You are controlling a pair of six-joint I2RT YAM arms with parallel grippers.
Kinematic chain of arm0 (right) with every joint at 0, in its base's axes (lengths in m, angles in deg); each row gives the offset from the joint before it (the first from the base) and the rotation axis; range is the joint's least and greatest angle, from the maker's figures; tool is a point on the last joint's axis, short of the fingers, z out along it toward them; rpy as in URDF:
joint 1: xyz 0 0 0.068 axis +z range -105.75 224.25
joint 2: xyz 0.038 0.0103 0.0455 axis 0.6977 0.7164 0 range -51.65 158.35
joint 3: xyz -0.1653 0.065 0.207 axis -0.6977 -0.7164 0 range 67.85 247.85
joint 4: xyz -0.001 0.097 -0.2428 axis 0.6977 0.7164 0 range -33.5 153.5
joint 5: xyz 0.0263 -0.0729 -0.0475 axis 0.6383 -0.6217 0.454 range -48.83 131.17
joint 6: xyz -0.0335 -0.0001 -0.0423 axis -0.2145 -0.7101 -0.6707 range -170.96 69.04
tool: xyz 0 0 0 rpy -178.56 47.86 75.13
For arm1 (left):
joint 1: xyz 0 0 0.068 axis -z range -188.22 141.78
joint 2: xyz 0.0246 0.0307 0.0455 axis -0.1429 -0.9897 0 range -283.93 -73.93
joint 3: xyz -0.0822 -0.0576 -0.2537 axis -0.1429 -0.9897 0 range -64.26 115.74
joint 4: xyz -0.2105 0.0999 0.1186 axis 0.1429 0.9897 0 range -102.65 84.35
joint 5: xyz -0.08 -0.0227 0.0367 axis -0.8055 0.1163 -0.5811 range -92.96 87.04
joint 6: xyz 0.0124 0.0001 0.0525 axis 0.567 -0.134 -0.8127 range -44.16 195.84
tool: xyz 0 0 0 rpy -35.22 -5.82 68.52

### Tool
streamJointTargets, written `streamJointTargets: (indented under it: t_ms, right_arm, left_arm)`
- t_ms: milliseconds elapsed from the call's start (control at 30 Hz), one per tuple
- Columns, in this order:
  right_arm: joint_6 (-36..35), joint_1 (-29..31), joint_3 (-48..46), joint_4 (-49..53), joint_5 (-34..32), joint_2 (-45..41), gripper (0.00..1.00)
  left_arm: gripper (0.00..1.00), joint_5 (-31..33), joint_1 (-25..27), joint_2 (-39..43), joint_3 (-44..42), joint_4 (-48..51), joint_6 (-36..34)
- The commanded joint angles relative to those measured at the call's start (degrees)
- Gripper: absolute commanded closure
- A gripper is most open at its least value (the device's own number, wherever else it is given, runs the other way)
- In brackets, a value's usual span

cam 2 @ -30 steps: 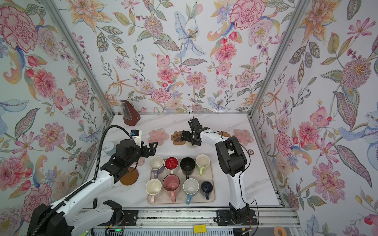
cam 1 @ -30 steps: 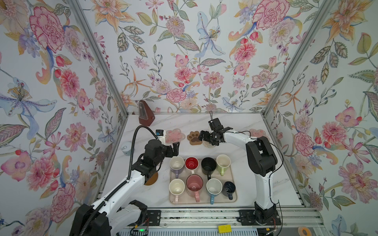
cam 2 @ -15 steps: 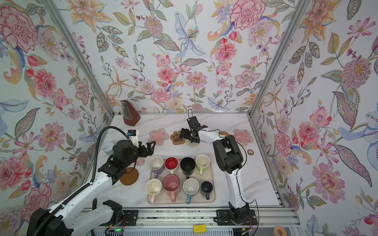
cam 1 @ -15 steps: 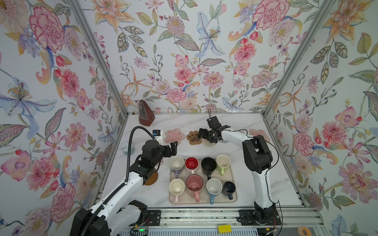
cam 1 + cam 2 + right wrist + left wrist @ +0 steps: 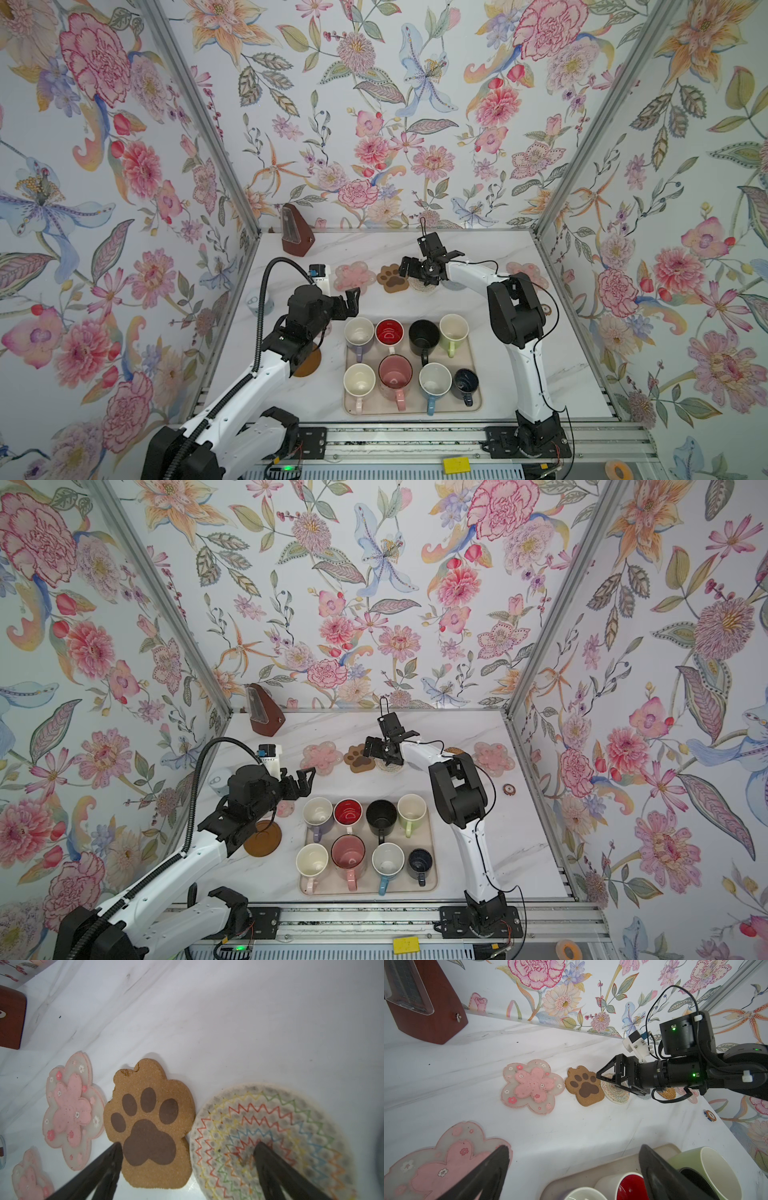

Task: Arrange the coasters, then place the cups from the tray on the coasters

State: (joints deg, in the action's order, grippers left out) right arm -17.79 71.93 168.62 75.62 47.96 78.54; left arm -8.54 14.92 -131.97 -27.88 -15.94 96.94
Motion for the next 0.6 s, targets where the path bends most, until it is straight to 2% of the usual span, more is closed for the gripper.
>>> streamJointTargets:
  t_ms: [0,167,567]
  right_arm:
    - [-1.3,-0.3,2.0,2.4,-0.9,1.6,0.01]
    - [-2.1,-0.4,4.6,4.2,-1.2,2.0,0.01]
    - [-1.8,0.4,0.5,3.7,-1.4,0.1,0.01]
  left_arm:
    - [0.01,0.5,-0.6,1.2,0.2,1.6,0.5]
    - [0.01,0.8,-0.6,1.7,0.2,2.1,0.5]
    - [0.01,0.9,-0.5,1.4,0.1,1.6,0.5]
